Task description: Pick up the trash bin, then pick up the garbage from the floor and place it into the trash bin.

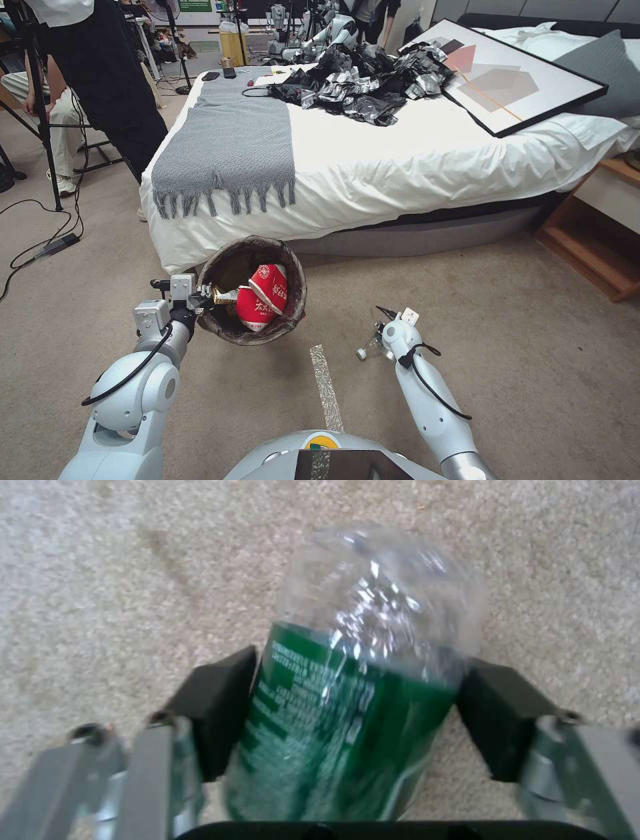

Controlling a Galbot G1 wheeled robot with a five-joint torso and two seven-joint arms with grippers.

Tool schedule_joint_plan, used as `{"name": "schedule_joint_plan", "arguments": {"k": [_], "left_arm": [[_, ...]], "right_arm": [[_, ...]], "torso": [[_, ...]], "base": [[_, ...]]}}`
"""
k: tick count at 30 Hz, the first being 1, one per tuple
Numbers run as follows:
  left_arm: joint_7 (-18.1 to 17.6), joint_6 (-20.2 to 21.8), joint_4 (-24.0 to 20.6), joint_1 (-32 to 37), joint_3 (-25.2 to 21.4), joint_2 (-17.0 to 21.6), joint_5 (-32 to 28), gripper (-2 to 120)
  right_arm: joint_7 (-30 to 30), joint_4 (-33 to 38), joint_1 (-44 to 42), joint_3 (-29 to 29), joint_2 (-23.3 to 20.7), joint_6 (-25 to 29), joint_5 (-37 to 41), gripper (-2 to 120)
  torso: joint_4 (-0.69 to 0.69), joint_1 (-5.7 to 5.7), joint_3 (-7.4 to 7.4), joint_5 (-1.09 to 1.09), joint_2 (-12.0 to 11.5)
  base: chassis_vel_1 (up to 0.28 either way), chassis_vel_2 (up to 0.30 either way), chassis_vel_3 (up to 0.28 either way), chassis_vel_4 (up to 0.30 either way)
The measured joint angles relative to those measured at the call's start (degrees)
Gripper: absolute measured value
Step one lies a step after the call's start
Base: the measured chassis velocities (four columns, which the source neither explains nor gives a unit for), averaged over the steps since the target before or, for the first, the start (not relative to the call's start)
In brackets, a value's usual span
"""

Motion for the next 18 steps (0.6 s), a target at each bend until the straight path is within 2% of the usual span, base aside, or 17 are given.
{"name": "schedule_joint_plan", "arguments": {"k": [4,7,13,18], "left_arm": [[0.0,0.0,0.0,0.0,0.0,0.0,0.0,0],[0.0,0.0,0.1,-0.1,0.0,-0.1,0.0,0],[0.1,-0.1,0.2,-0.2,-0.1,-0.1,0.0,0],[0.2,-0.1,0.3,-0.2,-0.1,-0.1,0.0,0]], "right_arm": [[0.0,0.3,-0.1,0.0,0.1,0.0,0.0,58],[0.1,1.0,-0.5,-0.1,0.2,-0.1,0.0,39],[0.3,1.9,-0.8,-0.1,0.7,-0.1,0.0,27],[1.1,3.8,-1.0,-0.2,0.7,-0.4,0.2,26]], "torso": [[0.0,0.0,0.0,0.0,0.0],[0.0,0.0,0.0,0.0,0.0],[0.0,0.0,0.0,0.0,0.0],[0.0,0.0,0.0,0.0,0.0]], "base": [[0.0,0.0,0.0,0.0],[0.0,0.0,0.0,0.0],[0.0,0.0,0.0,0.0],[0.0,0.0,0.0,0.0]]}}
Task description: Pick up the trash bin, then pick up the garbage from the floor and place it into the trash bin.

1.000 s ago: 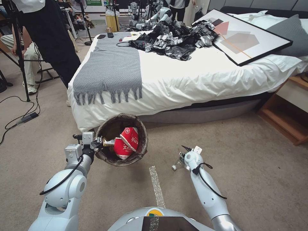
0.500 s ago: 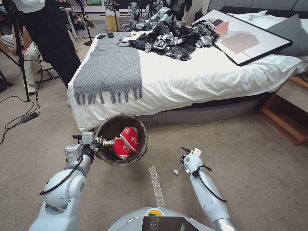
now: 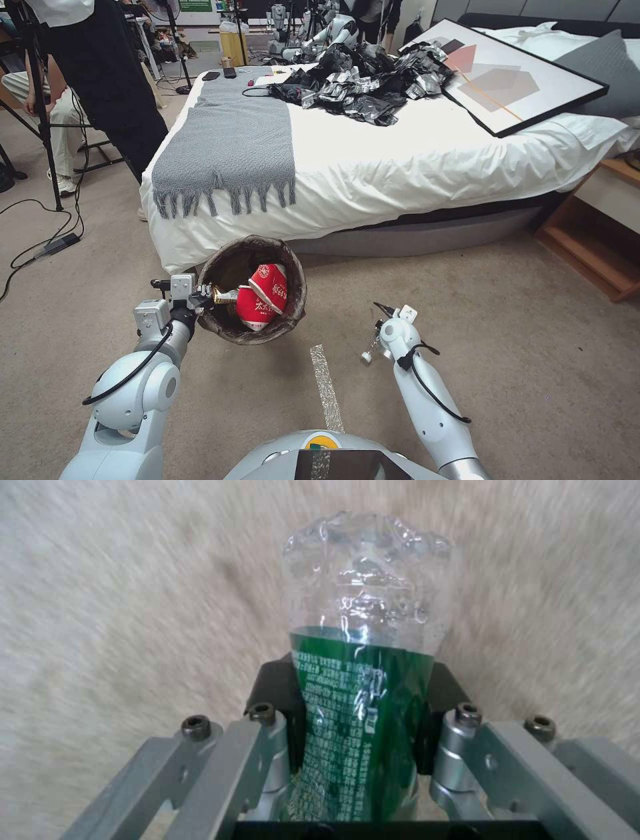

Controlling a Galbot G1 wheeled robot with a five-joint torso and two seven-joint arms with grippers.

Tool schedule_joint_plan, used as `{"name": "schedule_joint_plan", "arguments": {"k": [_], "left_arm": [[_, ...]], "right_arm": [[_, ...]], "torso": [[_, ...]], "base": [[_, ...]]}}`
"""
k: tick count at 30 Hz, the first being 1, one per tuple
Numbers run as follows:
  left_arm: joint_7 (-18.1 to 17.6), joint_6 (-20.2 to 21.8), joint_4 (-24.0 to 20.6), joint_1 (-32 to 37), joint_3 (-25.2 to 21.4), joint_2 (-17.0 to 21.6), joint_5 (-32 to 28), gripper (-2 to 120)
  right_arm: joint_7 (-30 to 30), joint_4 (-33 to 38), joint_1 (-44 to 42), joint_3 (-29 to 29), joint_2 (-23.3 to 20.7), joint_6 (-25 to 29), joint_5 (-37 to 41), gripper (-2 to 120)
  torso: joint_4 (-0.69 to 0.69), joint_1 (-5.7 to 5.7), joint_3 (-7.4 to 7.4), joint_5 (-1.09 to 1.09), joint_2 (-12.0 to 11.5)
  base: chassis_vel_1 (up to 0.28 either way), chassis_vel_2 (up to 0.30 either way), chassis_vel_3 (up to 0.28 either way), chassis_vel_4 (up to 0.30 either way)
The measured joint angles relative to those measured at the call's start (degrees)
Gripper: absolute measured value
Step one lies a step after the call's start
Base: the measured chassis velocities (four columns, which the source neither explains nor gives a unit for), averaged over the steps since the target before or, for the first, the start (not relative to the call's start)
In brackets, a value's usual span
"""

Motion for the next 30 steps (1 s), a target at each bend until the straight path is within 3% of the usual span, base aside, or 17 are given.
{"name": "schedule_joint_plan", "arguments": {"k": [5,7,8,10,14,16,17,19,20,22,27,30], "left_arm": [[0.0,0.1,0.0,-0.1,-0.2,0.2,-0.2,0],[0.0,0.3,-0.5,0.0,0.0,0.2,-0.4,0],[0.0,0.3,-0.5,0.0,0.0,0.2,-0.4,0],[-0.4,1.7,-1.4,0.1,0.7,0.1,-1.0,0],[-0.6,2.8,-1.9,0.3,0.8,0.2,-1.4,0],[-1.0,3.2,-2.4,0.5,0.9,0.2,-1.9,0],[-1.0,3.2,-2.4,0.5,0.9,0.2,-1.9,0],[-1.6,3.3,-2.8,0.5,1.2,0.2,-2.3,0],[-1.6,3.3,-2.8,0.5,1.2,0.2,-2.3,0],[-1.7,3.3,-2.9,0.7,1.5,0.1,-2.0,0],[-1.7,3.3,-2.9,0.8,1.6,-0.1,-1.7,0],[-1.5,3.3,-2.3,0.6,1.7,-0.3,-1.3,0]], "right_arm": [[2.5,6.9,-0.7,0.3,-1.7,-2.3,1.8,26],[5.7,17.0,-1.0,0.6,-4.1,-6.2,6.3,26],[5.7,17.0,-1.0,0.6,-4.1,-6.2,6.3,26],[10.5,28.2,0.6,-0.8,-9.0,-9.3,17.5,26],[12.0,35.4,2.8,-2.6,-14.0,-11.2,22.9,26],[11.7,43.1,5.9,-6.4,-22.1,-12.7,26.1,26],[11.7,43.1,5.9,-6.4,-22.1,-12.7,26.1,26],[9.9,47.8,9.9,-10.8,-27.5,-13.3,26.7,26],[9.9,47.8,9.9,-10.8,-27.5,-13.3,26.7,26],[8.4,51.8,18.0,-16.6,-30.9,-13.4,29.2,26],[7.2,53.9,26.4,-23.7,-31.8,-13.4,32.9,26],[7.8,54.3,36.8,-34.4,-30.3,-13.4,38.8,26]], "torso": [[-0.01,0.0,0.0,0.01,0.0],[-0.01,0.0,0.0,-0.01,0.0],[-0.01,0.0,0.0,-0.01,0.0],[0.0,0.0,0.0,0.0,0.0],[0.0,0.0,0.0,0.03,0.0],[0.0,0.0,0.0,-0.01,0.0],[0.0,0.0,0.0,-0.01,0.0],[-0.03,0.0,0.0,0.02,0.0],[-0.03,0.0,0.0,0.02,0.0],[0.01,0.0,0.0,0.0,0.0],[0.01,0.0,0.0,0.0,0.0],[0.0,0.0,0.0,-0.01,0.0]], "base": [[0.0,0.0,0.0,0.0],[0.0,0.0,0.0,0.0],[0.0,0.0,0.0,0.0],[0.0,0.0,0.0,0.0],[0.0,0.0,0.0,0.0],[0.0,0.0,0.0,0.0],[0.0,0.0,0.0,0.0],[0.0,0.0,0.0,0.0],[0.0,0.0,0.0,0.0],[0.0,0.0,0.0,0.0],[0.0,0.0,0.0,0.0],[0.0,0.0,0.0,0.0]]}}
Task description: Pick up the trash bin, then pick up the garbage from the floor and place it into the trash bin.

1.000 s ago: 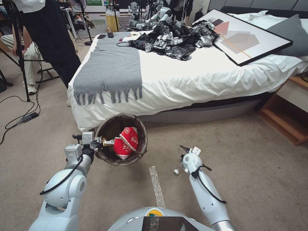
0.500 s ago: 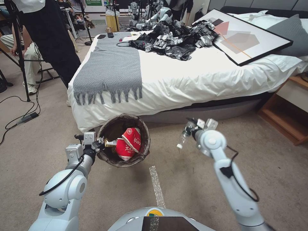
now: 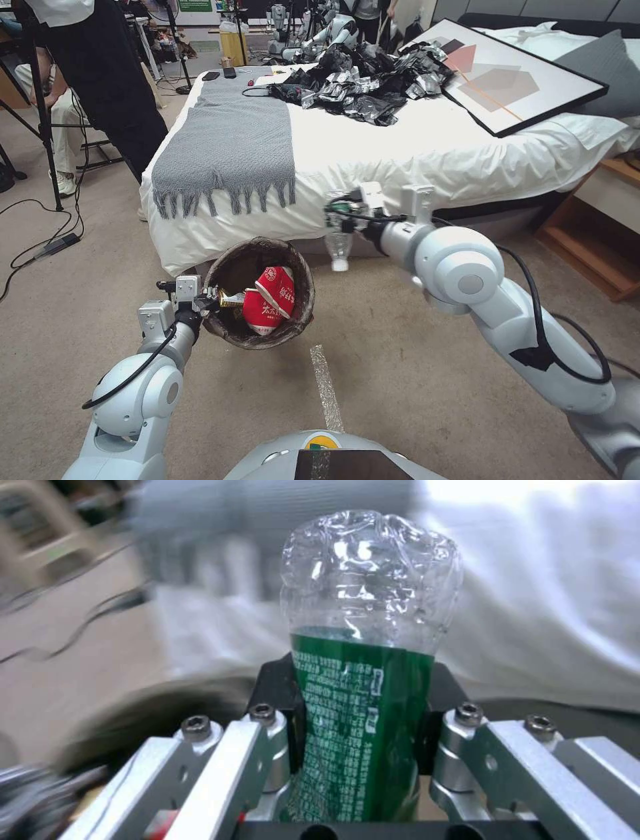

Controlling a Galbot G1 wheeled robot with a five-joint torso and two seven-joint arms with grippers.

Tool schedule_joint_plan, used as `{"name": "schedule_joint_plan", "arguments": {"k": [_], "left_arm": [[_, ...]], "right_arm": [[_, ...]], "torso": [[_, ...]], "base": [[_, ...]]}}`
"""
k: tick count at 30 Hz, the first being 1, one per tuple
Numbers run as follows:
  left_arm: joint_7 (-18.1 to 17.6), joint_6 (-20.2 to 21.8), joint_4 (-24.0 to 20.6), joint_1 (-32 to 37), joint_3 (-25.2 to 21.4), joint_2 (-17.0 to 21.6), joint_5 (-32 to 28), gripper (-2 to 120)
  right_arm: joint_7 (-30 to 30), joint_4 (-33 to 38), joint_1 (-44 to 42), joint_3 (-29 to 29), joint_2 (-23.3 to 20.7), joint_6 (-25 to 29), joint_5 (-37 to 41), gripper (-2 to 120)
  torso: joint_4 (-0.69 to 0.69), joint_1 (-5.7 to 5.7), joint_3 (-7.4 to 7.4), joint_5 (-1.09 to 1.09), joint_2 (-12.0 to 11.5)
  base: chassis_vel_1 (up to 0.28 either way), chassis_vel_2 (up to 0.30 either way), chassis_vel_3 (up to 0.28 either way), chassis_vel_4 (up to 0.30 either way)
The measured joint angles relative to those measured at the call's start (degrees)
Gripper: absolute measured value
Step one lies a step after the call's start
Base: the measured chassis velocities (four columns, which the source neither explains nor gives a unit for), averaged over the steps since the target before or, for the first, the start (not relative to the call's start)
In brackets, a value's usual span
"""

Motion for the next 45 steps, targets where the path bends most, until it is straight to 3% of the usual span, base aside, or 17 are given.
{"name": "schedule_joint_plan", "arguments": {"k": [1,6,7,13,21,31,45], "left_arm": [[0.0,0.0,0.0,0.0,0.0,0.0,0.0,0],[0.3,0.0,0.4,-0.4,-0.2,-0.1,0.1,0],[0.3,0.0,0.4,-0.4,-0.2,-0.1,0.1,0],[0.4,0.1,0.5,-0.6,-0.7,-0.2,-0.1,0],[0.5,0.1,0.4,-0.6,-1.1,-0.2,-0.5,0],[0.6,0.1,0.3,-0.6,-1.3,-0.2,-0.6,0],[0.6,0.0,0.6,-0.8,-1.6,-0.3,-0.4,0]], "right_arm": [[0.0,0.0,0.0,0.0,0.0,0.0,0.0,26],[-0.3,-3.6,9.5,-13.1,3.9,0.1,1.2,26],[-0.3,-3.6,9.5,-13.1,3.9,0.1,1.2,26],[-0.9,-10.3,11.2,-21.9,11.4,0.1,-2.4,26],[-3.0,-18.4,7.8,-26.0,17.4,0.2,-9.2,26],[-4.7,-24.3,6.3,-26.1,19.8,0.2,-13.4,27],[-4.8,-22.5,6.4,-22.6,19.0,4.0,-14.3,78]], "torso": [[0.0,0.0,0.0,0.0,0.0],[0.0,0.0,0.0,-0.02,0.0],[0.0,0.0,0.0,-0.02,0.0],[0.0,0.0,0.0,-0.03,0.0],[-0.01,0.0,0.0,-0.02,0.0],[0.0,0.0,0.0,0.0,0.0],[-0.01,0.0,0.0,0.01,0.0]], "base": [[0.0,0.0,0.0,0.0],[0.0,0.0,0.0,0.0],[0.0,0.0,0.0,0.0],[0.0,0.0,0.0,0.0],[0.0,0.0,0.0,0.0],[0.0,0.0,0.0,0.0],[0.0,0.0,0.0,0.0]]}}
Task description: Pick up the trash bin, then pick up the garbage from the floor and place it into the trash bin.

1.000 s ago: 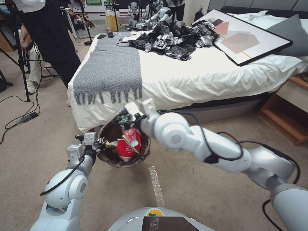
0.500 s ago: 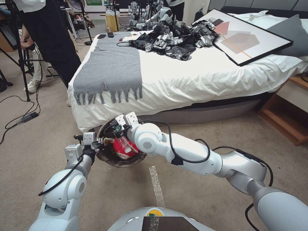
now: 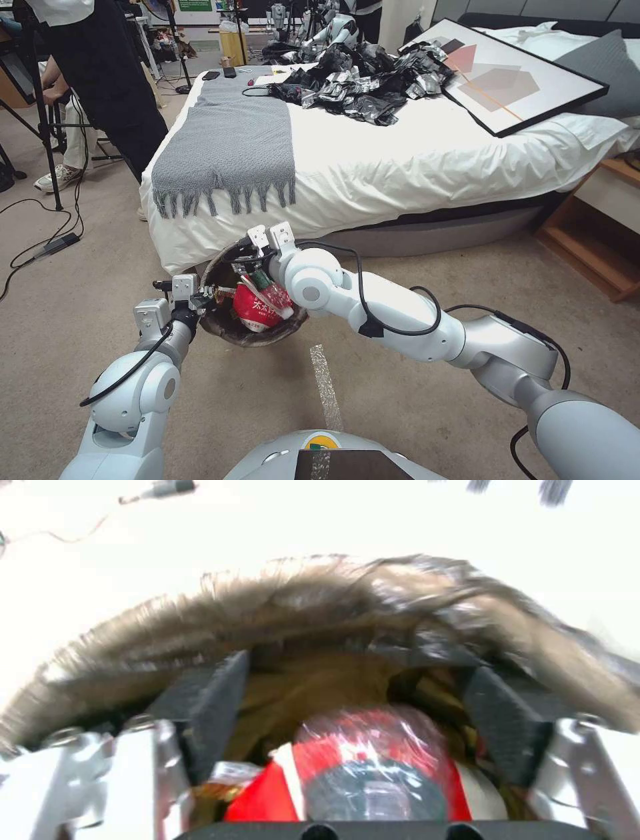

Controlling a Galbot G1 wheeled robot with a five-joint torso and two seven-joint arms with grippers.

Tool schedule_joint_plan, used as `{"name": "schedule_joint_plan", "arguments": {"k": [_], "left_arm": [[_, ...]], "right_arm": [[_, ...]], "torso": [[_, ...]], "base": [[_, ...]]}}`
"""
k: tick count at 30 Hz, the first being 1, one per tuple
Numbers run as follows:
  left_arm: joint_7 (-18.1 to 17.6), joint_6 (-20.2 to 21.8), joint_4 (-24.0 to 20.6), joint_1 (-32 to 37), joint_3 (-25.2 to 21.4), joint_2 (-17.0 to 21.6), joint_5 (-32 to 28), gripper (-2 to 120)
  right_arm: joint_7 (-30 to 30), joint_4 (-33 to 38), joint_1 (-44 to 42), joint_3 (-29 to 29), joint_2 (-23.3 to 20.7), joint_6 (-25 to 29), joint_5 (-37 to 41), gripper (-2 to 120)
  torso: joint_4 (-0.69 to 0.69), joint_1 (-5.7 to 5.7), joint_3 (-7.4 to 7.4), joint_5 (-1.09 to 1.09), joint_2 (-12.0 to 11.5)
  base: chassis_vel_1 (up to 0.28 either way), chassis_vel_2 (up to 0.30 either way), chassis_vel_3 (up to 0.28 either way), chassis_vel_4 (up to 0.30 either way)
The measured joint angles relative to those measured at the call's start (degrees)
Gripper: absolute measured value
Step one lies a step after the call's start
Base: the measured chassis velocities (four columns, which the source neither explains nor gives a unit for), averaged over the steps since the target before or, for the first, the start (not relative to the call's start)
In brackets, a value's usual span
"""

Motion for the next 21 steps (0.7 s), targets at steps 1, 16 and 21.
{"name": "schedule_joint_plan", "arguments": {"k": [1,16,21], "left_arm": [[0.0,0.0,0.0,0.0,0.0,0.0,0.0,0],[0.0,0.0,0.3,-0.4,-0.1,-0.1,0.0,0],[0.0,0.0,0.4,-0.4,-0.3,0.1,0.0,0]], "right_arm": [[0.0,0.0,0.0,0.0,0.0,0.0,0.0,78],[-0.2,9.5,4.3,7.4,-4.1,1.5,1.9,100],[-4.5,13.2,1.0,15.5,-14.7,5.1,-8.8,100]], "torso": [[0.0,0.0,0.0,0.0,0.0],[0.02,0.0,0.0,0.0,0.0],[0.0,0.0,0.0,0.0,0.0]], "base": [[0.0,0.0,0.0,0.0],[0.0,0.0,0.0,0.0],[0.0,0.0,0.0,0.0]]}}
